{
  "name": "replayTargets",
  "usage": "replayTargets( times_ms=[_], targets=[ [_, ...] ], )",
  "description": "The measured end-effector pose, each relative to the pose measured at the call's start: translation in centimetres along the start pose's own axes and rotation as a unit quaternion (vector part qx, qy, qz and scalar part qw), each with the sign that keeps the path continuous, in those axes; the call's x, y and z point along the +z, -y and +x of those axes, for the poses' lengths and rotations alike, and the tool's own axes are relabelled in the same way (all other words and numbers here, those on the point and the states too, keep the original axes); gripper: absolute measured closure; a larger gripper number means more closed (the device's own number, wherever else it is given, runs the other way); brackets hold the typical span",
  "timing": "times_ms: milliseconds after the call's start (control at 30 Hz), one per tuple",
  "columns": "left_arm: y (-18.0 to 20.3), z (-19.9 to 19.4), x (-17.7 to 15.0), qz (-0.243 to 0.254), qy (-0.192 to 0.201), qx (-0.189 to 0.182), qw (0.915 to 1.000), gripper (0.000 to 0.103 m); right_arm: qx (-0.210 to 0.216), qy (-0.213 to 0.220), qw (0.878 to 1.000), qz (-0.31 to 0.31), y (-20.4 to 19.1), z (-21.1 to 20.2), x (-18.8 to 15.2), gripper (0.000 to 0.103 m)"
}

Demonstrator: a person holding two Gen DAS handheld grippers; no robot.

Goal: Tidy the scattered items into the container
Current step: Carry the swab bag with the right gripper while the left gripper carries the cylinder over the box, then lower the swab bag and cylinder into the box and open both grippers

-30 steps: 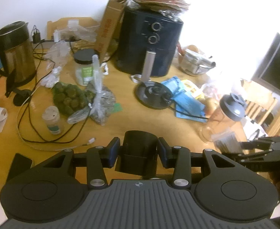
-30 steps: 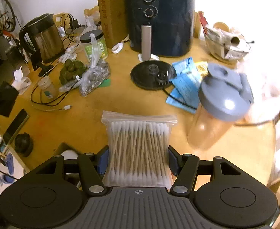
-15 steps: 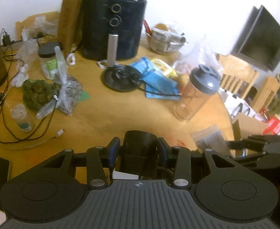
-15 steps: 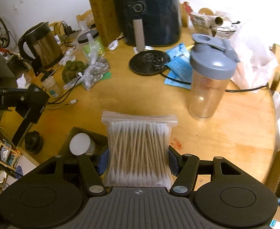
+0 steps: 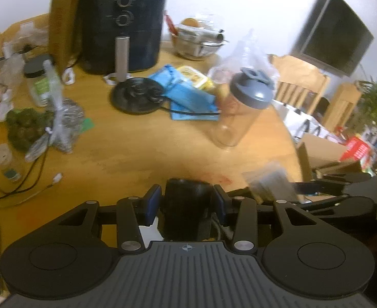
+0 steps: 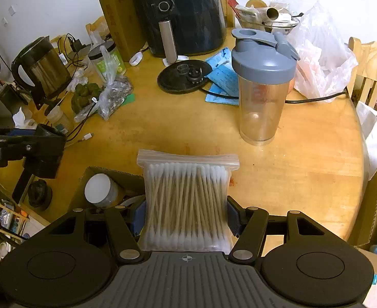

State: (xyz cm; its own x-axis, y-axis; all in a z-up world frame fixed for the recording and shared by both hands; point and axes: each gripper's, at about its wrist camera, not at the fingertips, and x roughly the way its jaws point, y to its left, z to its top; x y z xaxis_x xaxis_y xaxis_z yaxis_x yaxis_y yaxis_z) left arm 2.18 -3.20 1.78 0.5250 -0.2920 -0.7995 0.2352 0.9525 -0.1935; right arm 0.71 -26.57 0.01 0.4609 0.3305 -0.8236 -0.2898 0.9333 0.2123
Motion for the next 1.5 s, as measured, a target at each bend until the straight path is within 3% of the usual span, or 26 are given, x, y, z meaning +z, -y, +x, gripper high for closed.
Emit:
replayTargets(
  times_ms=[233, 633, 1033, 1067, 1100, 1133, 1167, 1500],
  targets=[
    [1.3, 0.7, 0.0, 0.026, 0.0, 0.005, 0.9996, 0.039, -0.004, -0.009, 1.0, 0.01, 0.1, 0.3, -0.7, 0.039],
    [0.1, 0.6, 0.3, -0.013, -0.002, 0.018, 0.9998, 0.038, -0.027, -0.011, 0.999, 0.045, 1.5, -0.1, -1.1, 0.039],
    [-0.7, -0.4, -0.9, -0.034, -0.005, 0.037, 0.9987, 0.038, -0.001, -0.015, 1.0, 0.004, -0.9, 0.1, -0.9, 0.039],
    [-0.8, -0.5, -1.1, -0.037, -0.005, 0.039, 0.9985, 0.038, 0.004, -0.017, 1.0, 0.0, -1.1, 0.3, -0.9, 0.038],
    [-1.0, -0.7, -1.2, -0.04, -0.005, 0.042, 0.9983, 0.038, 0.005, -0.019, 1.0, -0.003, -1.3, 0.5, -0.9, 0.03],
    [-1.1, -0.9, -1.3, -0.043, -0.005, 0.045, 0.9981, 0.038, 0.002, -0.026, 1.0, -0.004, -1.5, 0.9, -1.0, 0.021],
    [-1.3, -0.9, -1.3, -0.046, -0.004, 0.048, 0.9978, 0.038, -0.003, -0.038, 0.999, -0.007, -1.8, 1.3, -1.0, 0.003],
    [-3.2, -3.1, -1.8, -0.065, -0.007, 0.077, 0.9949, 0.038, -0.018, -0.055, 0.997, -0.046, -3.9, 1.2, -0.2, 0.0]
  ],
)
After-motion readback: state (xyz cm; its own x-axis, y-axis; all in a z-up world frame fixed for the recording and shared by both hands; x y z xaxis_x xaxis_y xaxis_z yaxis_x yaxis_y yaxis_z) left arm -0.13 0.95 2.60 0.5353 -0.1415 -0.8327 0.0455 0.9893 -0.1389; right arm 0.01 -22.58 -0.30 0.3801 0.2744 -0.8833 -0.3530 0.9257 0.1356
